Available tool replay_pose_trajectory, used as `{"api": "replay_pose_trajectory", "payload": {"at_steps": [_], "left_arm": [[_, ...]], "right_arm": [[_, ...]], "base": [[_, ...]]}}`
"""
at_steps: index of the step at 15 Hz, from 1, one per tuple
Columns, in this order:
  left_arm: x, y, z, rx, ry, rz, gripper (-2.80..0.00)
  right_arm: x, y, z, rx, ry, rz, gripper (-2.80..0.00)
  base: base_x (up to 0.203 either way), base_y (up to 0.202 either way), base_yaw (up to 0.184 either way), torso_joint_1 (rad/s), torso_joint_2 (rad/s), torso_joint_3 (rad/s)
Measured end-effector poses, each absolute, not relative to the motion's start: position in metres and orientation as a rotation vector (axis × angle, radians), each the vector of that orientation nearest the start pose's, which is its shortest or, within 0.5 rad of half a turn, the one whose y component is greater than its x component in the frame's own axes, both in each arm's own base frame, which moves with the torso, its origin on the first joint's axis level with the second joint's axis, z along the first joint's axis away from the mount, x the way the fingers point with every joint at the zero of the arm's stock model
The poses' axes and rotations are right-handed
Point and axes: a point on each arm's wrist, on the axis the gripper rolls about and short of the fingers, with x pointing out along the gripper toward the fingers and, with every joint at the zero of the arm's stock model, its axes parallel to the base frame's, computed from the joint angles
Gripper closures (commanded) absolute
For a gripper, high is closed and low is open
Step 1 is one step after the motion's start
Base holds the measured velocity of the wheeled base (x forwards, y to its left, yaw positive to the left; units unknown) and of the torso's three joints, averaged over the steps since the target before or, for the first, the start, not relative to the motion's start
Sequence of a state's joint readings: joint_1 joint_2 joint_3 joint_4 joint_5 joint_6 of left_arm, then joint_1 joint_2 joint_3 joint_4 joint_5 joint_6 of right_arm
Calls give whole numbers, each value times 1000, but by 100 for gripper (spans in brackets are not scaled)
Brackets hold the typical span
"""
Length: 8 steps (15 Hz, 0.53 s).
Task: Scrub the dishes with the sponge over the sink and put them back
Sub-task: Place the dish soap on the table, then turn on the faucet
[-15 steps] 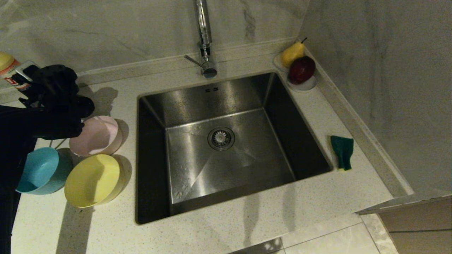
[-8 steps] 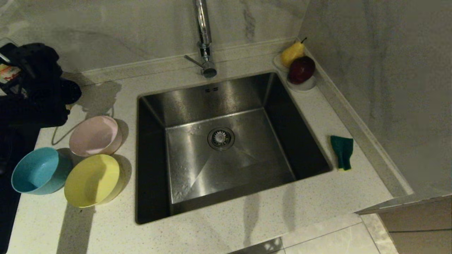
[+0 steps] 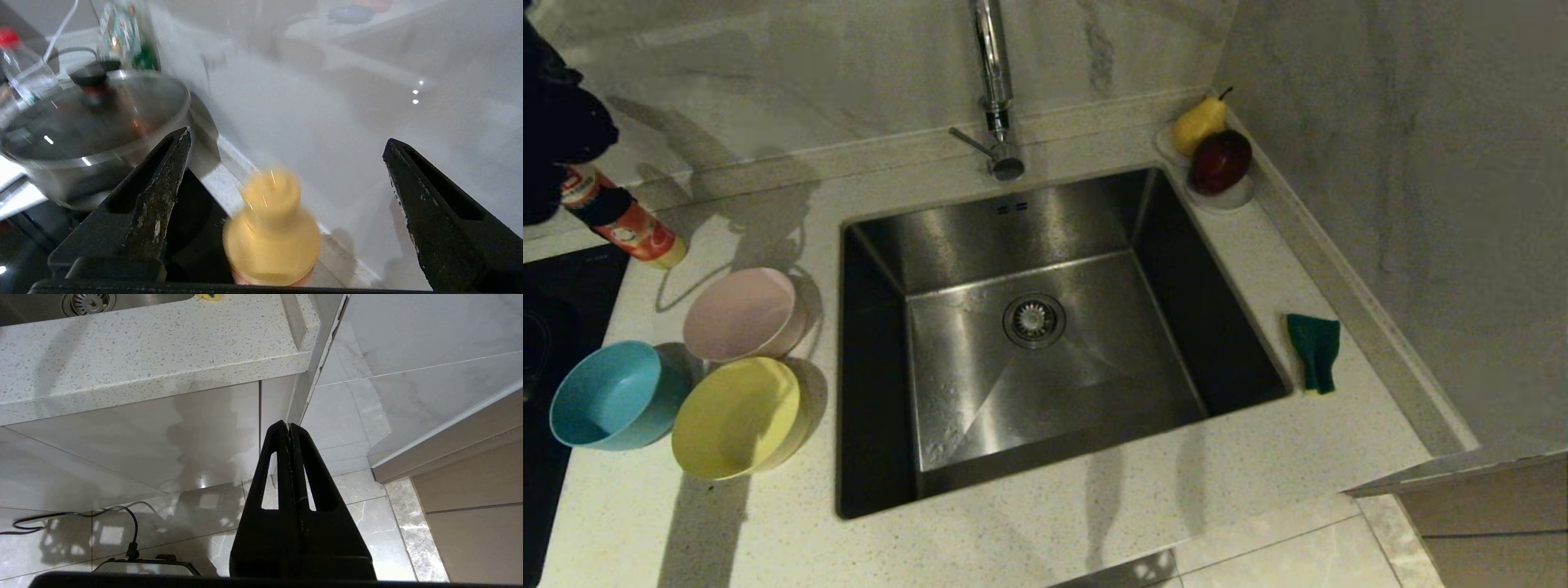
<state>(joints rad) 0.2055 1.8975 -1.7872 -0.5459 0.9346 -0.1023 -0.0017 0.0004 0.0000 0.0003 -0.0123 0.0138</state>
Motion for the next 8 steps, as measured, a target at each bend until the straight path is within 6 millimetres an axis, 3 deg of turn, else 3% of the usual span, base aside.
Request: {"api": "replay_pose_trajectory", "payload": {"at_steps": [1,5,8], "left_arm": [[336,86,392,-250,-475,1089,0],[273,66,422,-245,-444,1004,0],[227,49,420,-184,-337,823,0]], "right_arm": [[-23,0,75,14,0,-14,0],[-23,0,75,14,0,-14,0],[-23,0,75,14,1,-14,0]], "base": [[0,0,0,0,0,0],[0,0,0,0,0,0],[0,0,0,0,0,0]]}}
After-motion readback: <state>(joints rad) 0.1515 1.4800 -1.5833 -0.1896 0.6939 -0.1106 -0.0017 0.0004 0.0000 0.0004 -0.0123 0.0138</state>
